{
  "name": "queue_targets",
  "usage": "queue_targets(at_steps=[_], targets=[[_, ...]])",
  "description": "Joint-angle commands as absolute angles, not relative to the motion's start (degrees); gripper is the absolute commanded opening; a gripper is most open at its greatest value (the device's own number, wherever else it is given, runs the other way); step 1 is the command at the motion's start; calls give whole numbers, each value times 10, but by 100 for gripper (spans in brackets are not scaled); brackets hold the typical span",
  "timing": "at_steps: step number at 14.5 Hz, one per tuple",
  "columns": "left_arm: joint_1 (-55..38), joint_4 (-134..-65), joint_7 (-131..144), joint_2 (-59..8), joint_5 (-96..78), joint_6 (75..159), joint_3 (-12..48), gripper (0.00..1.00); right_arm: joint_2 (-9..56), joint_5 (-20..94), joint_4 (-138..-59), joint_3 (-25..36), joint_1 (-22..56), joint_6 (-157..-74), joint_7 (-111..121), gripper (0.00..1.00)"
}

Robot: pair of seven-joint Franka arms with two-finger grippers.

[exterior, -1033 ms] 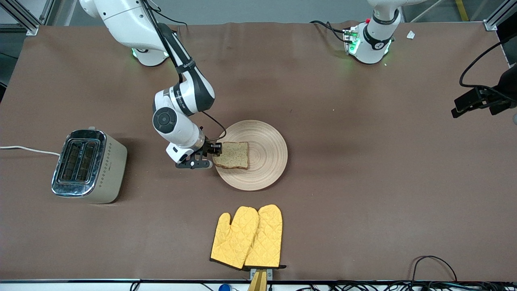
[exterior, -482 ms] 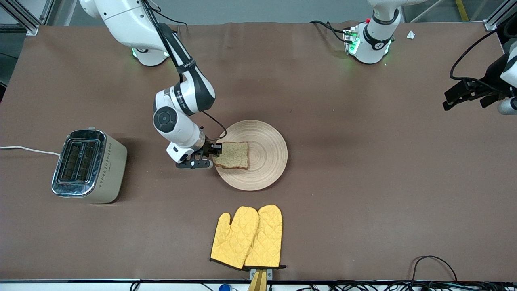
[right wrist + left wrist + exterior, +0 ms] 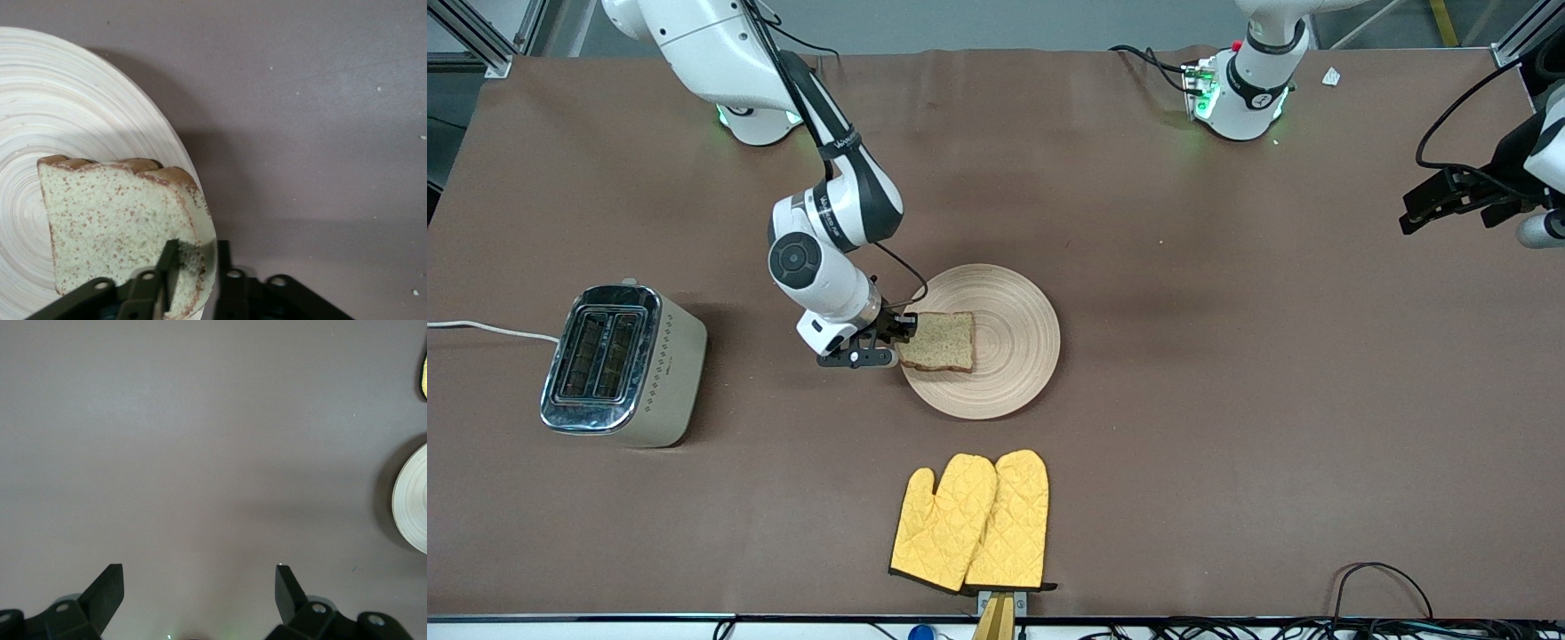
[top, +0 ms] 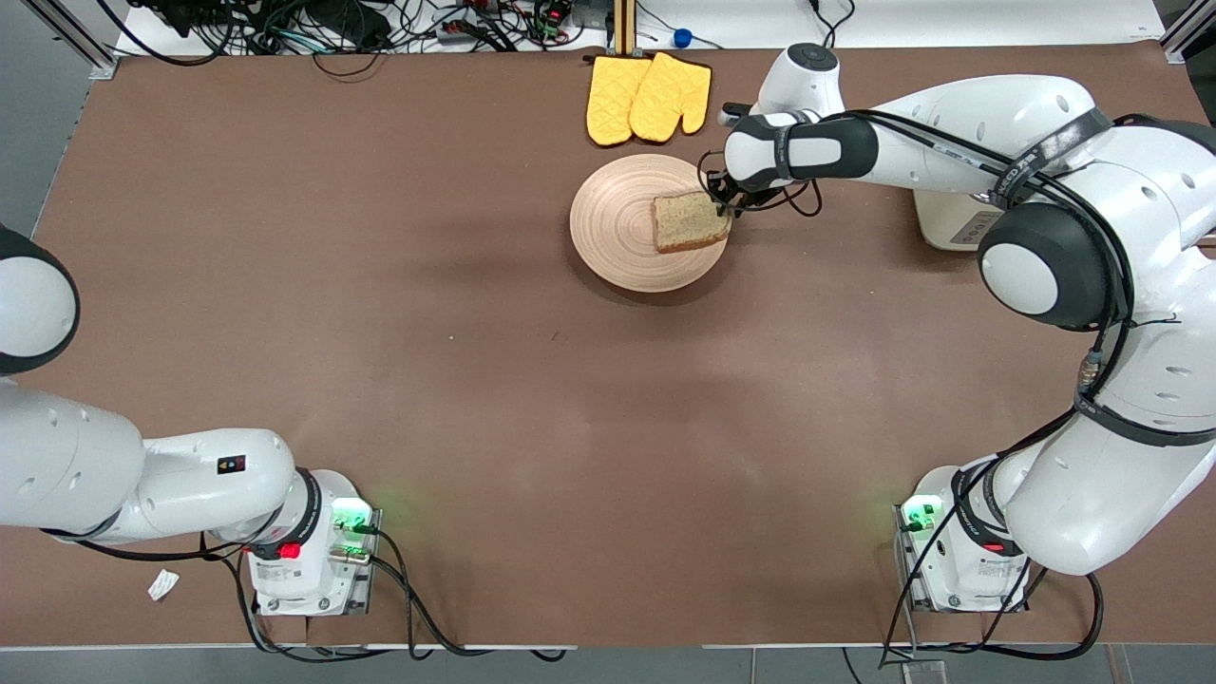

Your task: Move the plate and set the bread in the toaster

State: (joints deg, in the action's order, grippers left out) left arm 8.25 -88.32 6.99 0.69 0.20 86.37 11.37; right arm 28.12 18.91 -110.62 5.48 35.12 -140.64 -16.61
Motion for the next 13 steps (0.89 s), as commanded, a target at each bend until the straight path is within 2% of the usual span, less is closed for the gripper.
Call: queue_targets(at_steps=[1,2,4,8,10,13], targets=[[85,-889,79,18,-8,867,113,100,263,198,-1129,54,354,-1415,-192,11],[85,-889,80,18,-14,868,113,100,263,198,-1129,54,358,-1416,-209,4],[85,-889,81,18,-18,868,113,100,264,198,-1126,54,364,-1413,-221,1],[84,-887,95,17,-20,868,113,100,260,197,-1101,57,358,-1384,-222,0],[84,-887,96,17,-19,868,113,100,257,189,-1066,61,347,-1316,-221,0],[84,-886,102,17,-17,866,113,100,247,150,-986,96,353,-1169,-231,0]])
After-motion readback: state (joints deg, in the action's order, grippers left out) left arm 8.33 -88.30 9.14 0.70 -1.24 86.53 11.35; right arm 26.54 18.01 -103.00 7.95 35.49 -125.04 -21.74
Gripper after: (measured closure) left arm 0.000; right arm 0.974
